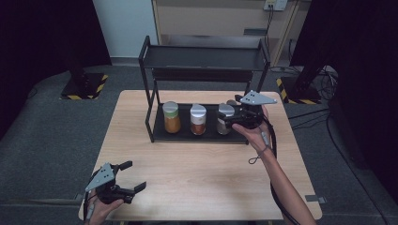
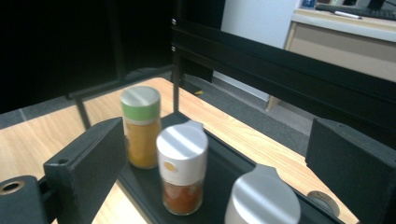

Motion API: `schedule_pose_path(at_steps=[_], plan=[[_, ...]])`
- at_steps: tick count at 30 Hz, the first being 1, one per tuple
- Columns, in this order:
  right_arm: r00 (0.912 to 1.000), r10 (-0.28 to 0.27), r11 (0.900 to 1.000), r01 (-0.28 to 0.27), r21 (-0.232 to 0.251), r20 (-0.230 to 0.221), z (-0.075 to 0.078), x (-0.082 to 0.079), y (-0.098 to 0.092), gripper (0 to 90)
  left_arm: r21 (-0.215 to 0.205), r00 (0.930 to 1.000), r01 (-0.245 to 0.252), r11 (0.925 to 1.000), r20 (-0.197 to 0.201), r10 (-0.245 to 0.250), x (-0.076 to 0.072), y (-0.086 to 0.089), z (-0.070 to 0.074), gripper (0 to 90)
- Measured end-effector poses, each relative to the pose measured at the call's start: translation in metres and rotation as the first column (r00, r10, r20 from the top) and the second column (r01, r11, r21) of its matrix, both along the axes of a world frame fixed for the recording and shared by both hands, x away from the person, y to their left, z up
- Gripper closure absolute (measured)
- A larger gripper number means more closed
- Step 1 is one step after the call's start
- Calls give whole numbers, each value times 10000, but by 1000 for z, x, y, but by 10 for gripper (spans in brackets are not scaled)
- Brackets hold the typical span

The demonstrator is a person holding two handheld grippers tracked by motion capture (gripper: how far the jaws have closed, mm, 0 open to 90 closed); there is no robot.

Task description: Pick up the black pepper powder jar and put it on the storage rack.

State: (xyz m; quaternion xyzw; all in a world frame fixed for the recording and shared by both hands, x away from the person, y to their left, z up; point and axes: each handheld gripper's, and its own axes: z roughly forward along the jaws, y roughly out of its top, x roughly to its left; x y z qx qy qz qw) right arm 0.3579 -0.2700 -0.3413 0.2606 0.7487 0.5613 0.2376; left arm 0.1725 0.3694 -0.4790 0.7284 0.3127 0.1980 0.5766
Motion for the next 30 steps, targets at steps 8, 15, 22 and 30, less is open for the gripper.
schedule_pose_path(at_steps=[8, 15, 22, 30], plan=[[9977, 674, 9975, -676, 188, 111, 5, -21, -7, 42, -98, 9999, -143, 9999, -17, 142, -1, 1, -1, 0], [9957, 914, 9957, -915, 107, 120, 3, -41, -17, 31, -188, 9998, -166, 9997, -60, 165, 0, 2, -2, 0], [9943, 1070, 9942, -1070, 67, -2, -8, -58, -26, 22, -337, 9998, -205, 9992, -45, 204, 0, 4, -3, 0], [9934, 1147, 9931, -1146, 237, -43, -30, -80, -36, 26, -558, 9998, -203, 9982, -23, 202, -2, 7, -5, 0]])
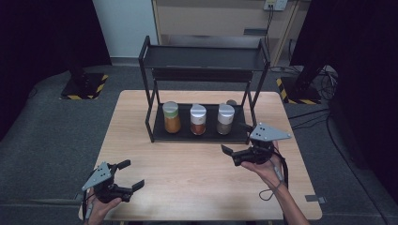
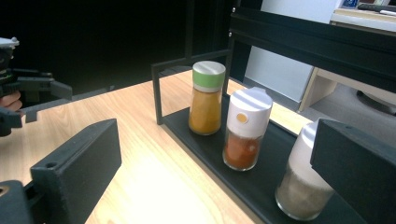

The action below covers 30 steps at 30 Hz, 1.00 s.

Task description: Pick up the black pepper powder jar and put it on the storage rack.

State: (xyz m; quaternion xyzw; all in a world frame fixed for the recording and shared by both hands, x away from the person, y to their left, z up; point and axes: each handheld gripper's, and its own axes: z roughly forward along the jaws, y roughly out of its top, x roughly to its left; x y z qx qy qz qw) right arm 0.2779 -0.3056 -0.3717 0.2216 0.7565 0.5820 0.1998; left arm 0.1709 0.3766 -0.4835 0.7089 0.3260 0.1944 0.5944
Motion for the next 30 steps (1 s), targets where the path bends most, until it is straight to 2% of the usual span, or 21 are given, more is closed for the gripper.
schedule_pose_path(at_steps=[5, 12, 16, 22, 30], plan=[[9999, -75, 10000, 75, 7, -68, -11, -15, -5, 25, -174, 10000, -10, 9998, 21, 10, -1, 2, -1, 0], [9992, -227, 9997, 230, 71, -324, -24, -33, -17, 25, -207, 10000, -30, 9998, 62, 32, -2, 3, -1, 0], [9988, -398, 9991, 402, 114, -299, -28, -45, -26, 26, -231, 10000, -58, 9997, 70, 59, -2, 3, -1, 0], [9966, -796, 9968, 798, 104, -190, -30, -63, -38, 27, -251, 9999, -113, 9996, 88, 115, -3, 3, -2, 0], [9883, -1474, 9890, 1476, 35, -385, -43, -79, -46, 31, -278, 9998, -181, 9994, 116, 184, -4, 3, -2, 0]])
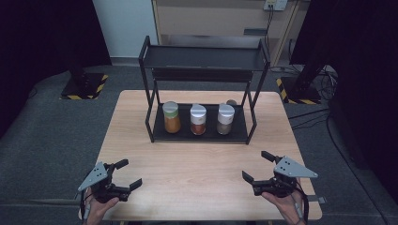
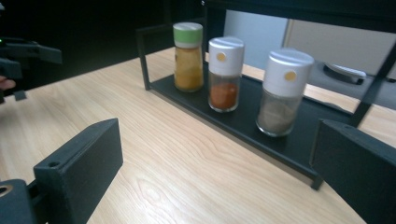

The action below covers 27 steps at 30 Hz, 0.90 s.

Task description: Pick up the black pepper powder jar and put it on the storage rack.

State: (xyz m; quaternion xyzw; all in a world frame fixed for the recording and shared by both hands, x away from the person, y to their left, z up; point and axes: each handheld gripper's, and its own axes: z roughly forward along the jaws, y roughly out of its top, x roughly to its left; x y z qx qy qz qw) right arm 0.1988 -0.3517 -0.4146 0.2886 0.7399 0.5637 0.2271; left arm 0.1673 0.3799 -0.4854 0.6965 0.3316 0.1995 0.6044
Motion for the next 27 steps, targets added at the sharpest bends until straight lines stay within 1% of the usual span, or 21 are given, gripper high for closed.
schedule_pose_path(at_steps=[8, 13, 15, 20, 27], plan=[[9993, -288, 9994, 283, -193, -241, -15, -4, -1, 30, 3, 10000, -44, 10000, -4, 44, 0, 0, 0, 0], [9984, -392, 9991, 386, -151, -398, -25, -3, -4, 30, 10, 10000, -63, 10000, 15, 63, 0, 0, 0, 0], [9983, -459, 9989, 454, -148, -370, -28, -4, -5, 32, 18, 10000, -50, 10000, 20, 50, 0, 0, 0, 0], [9976, -515, 9986, 509, -140, -465, -34, -3, -7, 33, 30, 10000, -23, 10000, 67, 23, 0, 0, 0, 0], [9987, -372, 9993, 368, -115, -346, -39, -1, -8, 37, 26, 9999, 54, 10000, 101, -54, 1, 0, -1, 0]])
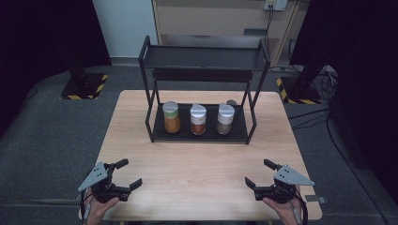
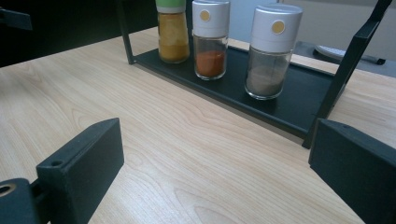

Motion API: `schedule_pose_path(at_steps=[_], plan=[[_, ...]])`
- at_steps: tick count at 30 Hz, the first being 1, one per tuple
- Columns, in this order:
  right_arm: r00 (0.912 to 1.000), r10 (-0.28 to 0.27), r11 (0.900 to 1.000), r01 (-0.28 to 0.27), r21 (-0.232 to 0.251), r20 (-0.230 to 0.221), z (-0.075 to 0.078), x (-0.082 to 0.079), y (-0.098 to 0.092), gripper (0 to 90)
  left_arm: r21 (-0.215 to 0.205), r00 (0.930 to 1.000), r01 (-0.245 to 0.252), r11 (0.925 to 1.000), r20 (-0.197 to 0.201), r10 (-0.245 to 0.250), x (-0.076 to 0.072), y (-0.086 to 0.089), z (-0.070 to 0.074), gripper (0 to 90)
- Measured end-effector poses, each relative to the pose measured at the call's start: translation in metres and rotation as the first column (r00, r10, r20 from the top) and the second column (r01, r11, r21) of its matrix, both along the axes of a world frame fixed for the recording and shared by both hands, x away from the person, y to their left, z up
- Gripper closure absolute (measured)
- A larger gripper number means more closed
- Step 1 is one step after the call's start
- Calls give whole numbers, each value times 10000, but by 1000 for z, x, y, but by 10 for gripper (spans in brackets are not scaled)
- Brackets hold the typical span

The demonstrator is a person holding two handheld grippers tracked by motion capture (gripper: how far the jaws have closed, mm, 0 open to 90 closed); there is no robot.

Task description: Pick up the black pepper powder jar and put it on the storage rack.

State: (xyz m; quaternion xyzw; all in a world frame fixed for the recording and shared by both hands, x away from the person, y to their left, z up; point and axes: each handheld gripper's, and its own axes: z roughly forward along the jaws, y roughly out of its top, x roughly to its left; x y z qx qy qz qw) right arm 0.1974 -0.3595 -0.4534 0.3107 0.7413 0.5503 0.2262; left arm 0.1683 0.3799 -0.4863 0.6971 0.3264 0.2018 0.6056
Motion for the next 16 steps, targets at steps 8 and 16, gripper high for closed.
schedule_pose_path(at_steps=[8, 16], plan=[[9998, 84, 10000, -84, 19, -177, -2, 3, -1, 36, 54, 10000, 48, 10000, -12, -48, 2, 0, 0, 0], [9998, 32, 10000, -32, -9, -180, -3, 3, 0, 34, 61, 10000, 38, 10000, -35, -37, 2, -1, 0, 0]])
